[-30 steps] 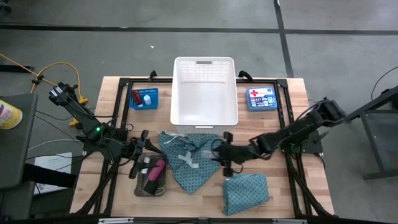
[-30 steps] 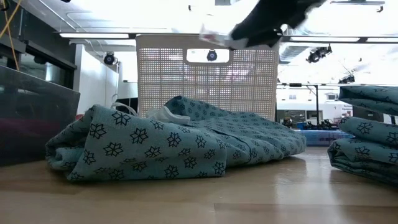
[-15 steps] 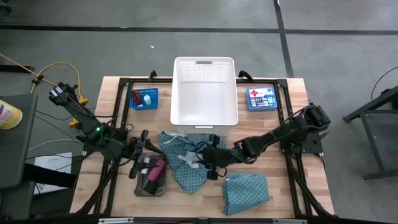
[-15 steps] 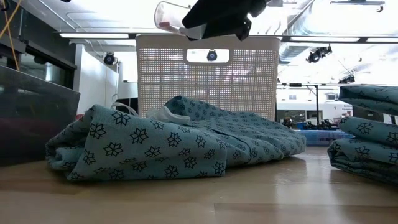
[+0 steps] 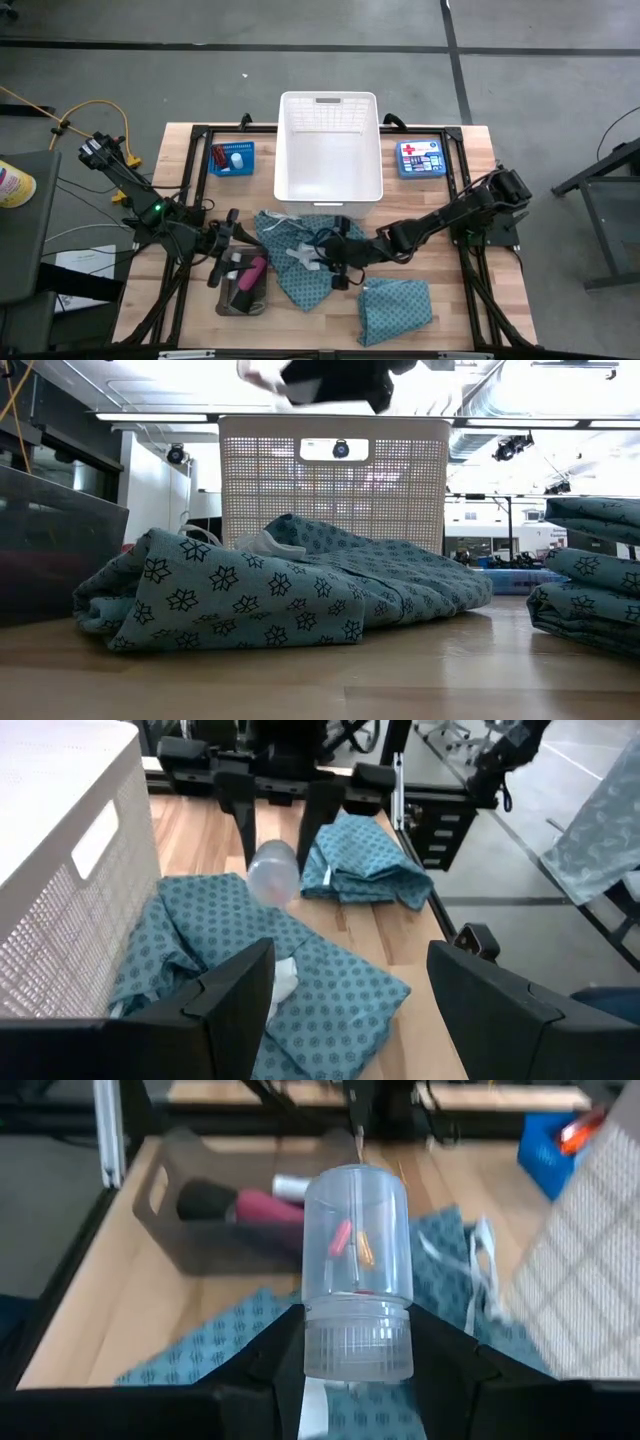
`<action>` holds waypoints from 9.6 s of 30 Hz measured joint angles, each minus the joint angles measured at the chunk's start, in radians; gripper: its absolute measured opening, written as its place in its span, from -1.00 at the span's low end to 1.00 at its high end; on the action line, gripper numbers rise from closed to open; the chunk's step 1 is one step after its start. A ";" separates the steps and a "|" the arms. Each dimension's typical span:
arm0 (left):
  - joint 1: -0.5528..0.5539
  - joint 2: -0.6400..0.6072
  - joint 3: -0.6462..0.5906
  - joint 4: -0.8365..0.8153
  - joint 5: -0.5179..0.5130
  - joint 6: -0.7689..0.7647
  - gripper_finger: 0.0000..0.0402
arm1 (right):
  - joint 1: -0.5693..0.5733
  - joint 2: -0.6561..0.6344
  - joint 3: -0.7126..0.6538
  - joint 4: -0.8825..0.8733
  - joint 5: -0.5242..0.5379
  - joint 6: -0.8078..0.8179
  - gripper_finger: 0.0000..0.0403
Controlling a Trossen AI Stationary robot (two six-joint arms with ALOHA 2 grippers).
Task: Pick & place medical supplies in basket/bin
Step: Put the transparent bottle into the blue bin, then put the top blue patient gown into the white bin
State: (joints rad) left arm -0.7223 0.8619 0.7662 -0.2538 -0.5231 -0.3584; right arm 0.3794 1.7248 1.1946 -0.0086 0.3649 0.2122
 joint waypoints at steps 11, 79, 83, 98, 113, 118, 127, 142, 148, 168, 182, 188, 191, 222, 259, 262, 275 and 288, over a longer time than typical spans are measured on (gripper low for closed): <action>0.040 0.052 0.000 0.092 -0.082 0.066 0.27 | -0.014 0.000 0.000 0.205 -0.001 -0.097 -0.34; 0.284 0.214 0.000 0.408 0.201 0.284 -0.27 | -0.021 0.000 0.000 0.139 -0.026 -0.004 0.29; 0.258 0.118 0.000 0.321 0.075 0.297 -0.26 | -0.021 0.000 0.000 0.064 -0.025 0.063 0.32; 0.412 -0.071 0.000 0.041 -0.400 0.230 -0.26 | -0.021 0.000 0.000 0.035 -0.027 0.109 0.30; 0.960 -0.064 -0.034 -0.219 -0.211 0.103 -0.26 | -0.013 0.000 0.000 0.021 -0.030 0.109 0.30; 1.079 -0.064 -0.129 -0.201 -0.188 0.093 -0.26 | -0.013 0.000 0.000 0.015 -0.029 0.109 0.30; 1.146 -0.064 -0.323 0.017 -0.126 0.088 -0.26 | -0.013 0.000 0.000 0.011 -0.029 0.109 0.29; 1.223 -0.064 -0.396 0.096 -0.086 0.118 -0.26 | -0.013 0.000 0.000 0.012 -0.034 0.109 0.29; 1.223 -0.064 -0.396 0.132 -0.078 0.126 -0.14 | -0.013 0.000 0.000 0.012 -0.035 0.110 0.29; 1.223 -0.064 -0.396 0.131 -0.076 0.134 0.11 | -0.013 0.000 0.000 0.012 -0.056 0.110 0.29; 0.955 -0.232 -0.318 0.140 0.083 0.161 0.11 | -0.013 0.000 0.000 0.012 -0.078 0.110 0.29; 0.751 -0.306 -0.289 0.139 0.082 0.169 0.11 | -0.013 0.000 0.000 0.012 -0.079 0.110 0.29; 0.666 -0.320 -0.287 0.137 0.060 0.171 0.11 | -0.013 0.000 0.000 0.012 -0.079 0.110 0.29; -0.023 -0.476 -0.286 -0.007 -0.124 0.113 0.11 | -0.004 0.000 0.000 0.012 -0.113 0.053 0.29; -0.093 -0.494 -0.287 0.015 -0.152 0.107 0.11 | 0.192 0.000 0.000 -0.085 0.028 -0.204 0.29; -0.093 -0.494 -0.286 0.015 -0.152 0.108 0.11 | 0.196 0.000 0.000 -0.081 0.030 -0.231 0.29; -0.092 -0.494 -0.287 0.018 -0.149 0.108 0.11 | 0.237 0.246 0.303 -0.134 0.040 -0.420 0.29; -0.092 -0.493 -0.287 0.024 -0.150 0.108 0.11 | 0.223 0.486 0.488 -0.390 0.196 -0.395 0.29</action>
State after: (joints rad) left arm -0.8146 0.3687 0.4793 -0.2298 -0.6730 -0.2506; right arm 0.6027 2.2106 1.6829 -0.3988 0.5606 -0.1827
